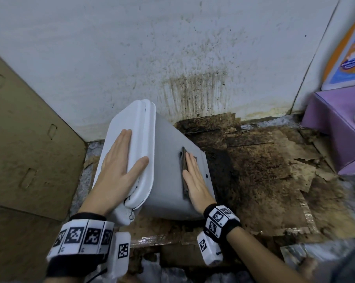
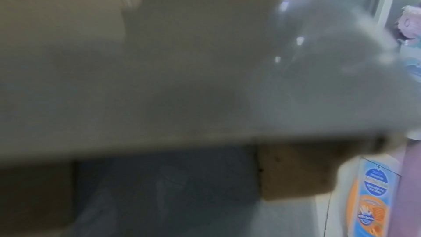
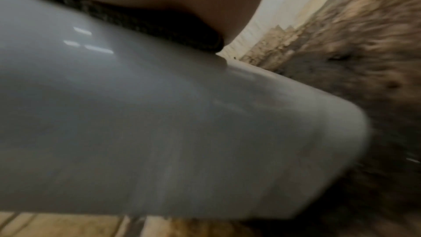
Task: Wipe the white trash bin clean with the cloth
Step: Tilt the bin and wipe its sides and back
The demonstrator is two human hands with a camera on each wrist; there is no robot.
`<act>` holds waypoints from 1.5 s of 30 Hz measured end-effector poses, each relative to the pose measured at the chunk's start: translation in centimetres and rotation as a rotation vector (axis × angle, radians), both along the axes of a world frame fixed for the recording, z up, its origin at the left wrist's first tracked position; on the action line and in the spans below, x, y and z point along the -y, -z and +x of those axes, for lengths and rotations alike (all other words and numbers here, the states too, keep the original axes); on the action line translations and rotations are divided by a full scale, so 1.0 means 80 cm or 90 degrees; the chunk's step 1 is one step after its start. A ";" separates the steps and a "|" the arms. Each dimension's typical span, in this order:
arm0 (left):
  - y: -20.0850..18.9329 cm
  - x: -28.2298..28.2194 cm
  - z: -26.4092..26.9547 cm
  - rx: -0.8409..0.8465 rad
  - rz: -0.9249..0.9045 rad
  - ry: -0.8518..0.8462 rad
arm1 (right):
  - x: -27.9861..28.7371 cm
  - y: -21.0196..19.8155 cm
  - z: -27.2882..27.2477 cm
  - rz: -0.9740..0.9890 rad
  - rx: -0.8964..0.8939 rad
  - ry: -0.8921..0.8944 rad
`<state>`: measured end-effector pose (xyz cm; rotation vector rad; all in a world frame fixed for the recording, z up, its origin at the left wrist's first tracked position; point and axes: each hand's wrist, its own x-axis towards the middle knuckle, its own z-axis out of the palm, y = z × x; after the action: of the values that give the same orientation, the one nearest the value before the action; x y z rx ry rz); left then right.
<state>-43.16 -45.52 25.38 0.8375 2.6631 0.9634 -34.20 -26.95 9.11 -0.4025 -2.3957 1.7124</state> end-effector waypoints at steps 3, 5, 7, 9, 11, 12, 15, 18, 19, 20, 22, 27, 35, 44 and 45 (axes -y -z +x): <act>-0.001 0.001 0.003 0.011 0.004 0.000 | -0.012 0.032 0.023 0.001 0.054 0.014; -0.002 0.000 0.004 0.010 0.003 0.000 | -0.015 0.040 0.030 0.007 0.072 0.014; -0.003 -0.002 0.004 0.003 -0.003 0.001 | -0.013 0.042 0.031 0.014 0.074 0.017; -0.002 -0.003 0.003 -0.003 -0.010 0.001 | -0.011 0.043 0.027 0.008 0.075 0.033; -0.002 -0.003 0.002 -0.007 -0.016 0.003 | -0.006 0.045 0.022 0.003 0.077 0.054; -0.001 -0.003 0.002 -0.010 -0.018 0.003 | -0.003 0.043 0.020 -0.003 0.078 0.064; 0.000 -0.005 0.002 -0.019 -0.025 0.003 | 0.012 0.019 0.012 -0.052 0.066 0.097; 0.001 -0.006 0.001 -0.022 -0.026 0.003 | 0.032 -0.024 0.005 -0.064 0.037 0.091; 0.002 -0.007 0.001 -0.025 -0.026 0.005 | 0.040 -0.039 0.003 -0.056 0.023 0.080; 0.002 -0.008 0.001 -0.026 -0.025 0.006 | 0.047 -0.053 0.001 -0.046 0.007 0.065; 0.003 -0.009 0.002 -0.027 -0.028 0.008 | 0.061 -0.074 -0.002 -0.034 -0.027 0.037; 0.004 -0.010 0.001 -0.035 -0.030 0.008 | 0.070 -0.080 0.000 0.007 -0.093 0.046; 0.006 -0.005 -0.002 -0.029 -0.012 0.002 | 0.049 -0.024 0.016 0.075 -0.156 0.065; -0.002 -0.009 0.007 -0.013 -0.010 0.002 | 0.019 0.046 0.030 -0.045 -0.030 0.129; -0.002 -0.010 0.008 -0.012 -0.010 0.002 | 0.015 0.052 0.034 -0.052 -0.012 0.130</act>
<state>-42.55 -44.74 25.55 0.8522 2.6809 0.9380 -31.49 -28.14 4.92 -0.6155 -2.1905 1.7183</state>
